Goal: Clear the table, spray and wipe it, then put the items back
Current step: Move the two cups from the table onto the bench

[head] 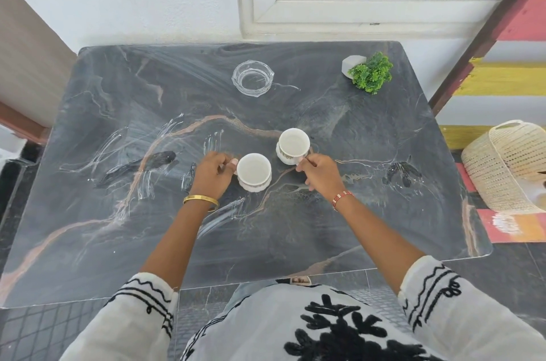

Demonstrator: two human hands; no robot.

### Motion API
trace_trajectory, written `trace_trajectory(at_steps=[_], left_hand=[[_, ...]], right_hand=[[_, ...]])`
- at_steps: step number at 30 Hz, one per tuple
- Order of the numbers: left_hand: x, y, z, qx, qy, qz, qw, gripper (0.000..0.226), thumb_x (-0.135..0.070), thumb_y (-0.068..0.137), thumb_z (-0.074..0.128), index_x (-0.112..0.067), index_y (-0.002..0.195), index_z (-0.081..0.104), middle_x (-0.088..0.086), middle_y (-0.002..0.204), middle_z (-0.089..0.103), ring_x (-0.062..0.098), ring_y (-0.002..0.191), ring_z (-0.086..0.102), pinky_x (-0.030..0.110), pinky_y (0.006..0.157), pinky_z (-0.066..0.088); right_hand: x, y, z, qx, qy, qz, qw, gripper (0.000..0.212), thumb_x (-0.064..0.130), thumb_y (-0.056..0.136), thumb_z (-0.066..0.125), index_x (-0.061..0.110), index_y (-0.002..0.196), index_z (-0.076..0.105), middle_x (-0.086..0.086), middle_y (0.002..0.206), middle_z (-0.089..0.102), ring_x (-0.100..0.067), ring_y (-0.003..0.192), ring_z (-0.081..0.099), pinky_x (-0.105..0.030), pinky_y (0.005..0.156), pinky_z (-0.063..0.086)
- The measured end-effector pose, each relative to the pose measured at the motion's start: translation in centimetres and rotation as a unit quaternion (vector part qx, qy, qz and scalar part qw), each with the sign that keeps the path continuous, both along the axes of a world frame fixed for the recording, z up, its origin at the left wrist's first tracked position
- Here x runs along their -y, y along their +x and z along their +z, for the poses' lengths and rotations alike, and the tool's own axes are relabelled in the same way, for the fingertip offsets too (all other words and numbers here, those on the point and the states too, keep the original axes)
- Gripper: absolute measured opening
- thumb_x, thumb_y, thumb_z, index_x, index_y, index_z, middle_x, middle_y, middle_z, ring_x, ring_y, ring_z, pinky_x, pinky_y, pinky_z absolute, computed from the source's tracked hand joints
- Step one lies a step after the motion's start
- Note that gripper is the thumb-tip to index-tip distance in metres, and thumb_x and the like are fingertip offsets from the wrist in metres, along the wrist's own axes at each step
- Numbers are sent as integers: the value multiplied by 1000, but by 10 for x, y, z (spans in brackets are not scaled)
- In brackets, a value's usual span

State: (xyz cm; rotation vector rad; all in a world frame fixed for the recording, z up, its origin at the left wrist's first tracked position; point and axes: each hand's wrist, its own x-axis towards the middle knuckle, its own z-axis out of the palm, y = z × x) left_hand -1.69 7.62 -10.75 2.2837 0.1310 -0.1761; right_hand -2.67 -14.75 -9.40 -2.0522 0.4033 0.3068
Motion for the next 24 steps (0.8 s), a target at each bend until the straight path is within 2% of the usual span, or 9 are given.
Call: trace_trajectory(at_steps=[2,4,6,8,11,14,17,21,24], left_hand=[[-1,-1,0,-17,-4,-25,1000,22,-13,91,49,-4,71,55,9,83,42,20,73,41,21,68,26],[0,-3,-1,-39,-36,-25,998,24,-13,92,46,-4,74,57,7,80,40,20,77,42,22,70,26],[5,-4,-1,-69,-104,18,992,24,-16,94,45,-9,77,60,2,75,41,21,79,43,27,76,30],[12,-3,1,-89,-168,59,980,26,-19,94,44,-14,73,57,1,71,43,22,74,42,32,75,32],[26,1,7,-93,-210,83,970,32,-22,95,42,-15,66,53,11,70,48,22,58,38,35,66,32],[48,4,14,-78,-245,116,959,33,-25,95,42,-18,65,54,9,70,51,23,61,42,35,66,34],[81,8,24,-68,-269,109,955,33,-26,95,42,-22,64,54,1,61,47,13,51,38,27,54,36],[141,2,41,-81,-330,105,935,34,-22,95,43,-17,62,50,2,60,42,3,36,35,15,36,32],[191,-10,49,-100,-365,93,921,33,-19,95,44,-16,63,50,2,61,42,2,28,29,14,34,28]], right_hand=[[-1,0,2,-13,16,-1,1000,29,14,92,47,16,66,57,0,58,54,-10,45,48,-15,40,43],[-1,-1,2,-14,20,-3,1000,27,14,94,46,12,69,58,-7,61,54,-8,43,49,-12,37,42],[-1,-2,1,-3,25,-15,1000,25,16,95,46,9,75,58,-11,73,56,-11,47,49,-12,37,42],[-1,-3,0,11,41,-46,998,26,18,96,46,9,74,57,-11,80,57,-13,49,50,-13,37,43],[6,-8,2,32,69,-97,992,32,20,96,47,16,65,53,-5,70,55,-4,39,52,-13,36,42],[22,-16,7,58,95,-148,983,32,18,96,47,17,64,53,2,63,52,1,33,49,-13,36,42],[47,-27,15,87,102,-189,973,32,15,96,47,16,64,53,1,58,50,1,33,48,-13,35,40],[93,-49,22,110,81,-228,964,34,16,95,48,15,62,53,0,57,50,0,33,46,-13,35,39],[133,-69,24,119,65,-247,959,35,16,95,48,17,61,53,0,57,51,0,33,46,-13,35,39]])
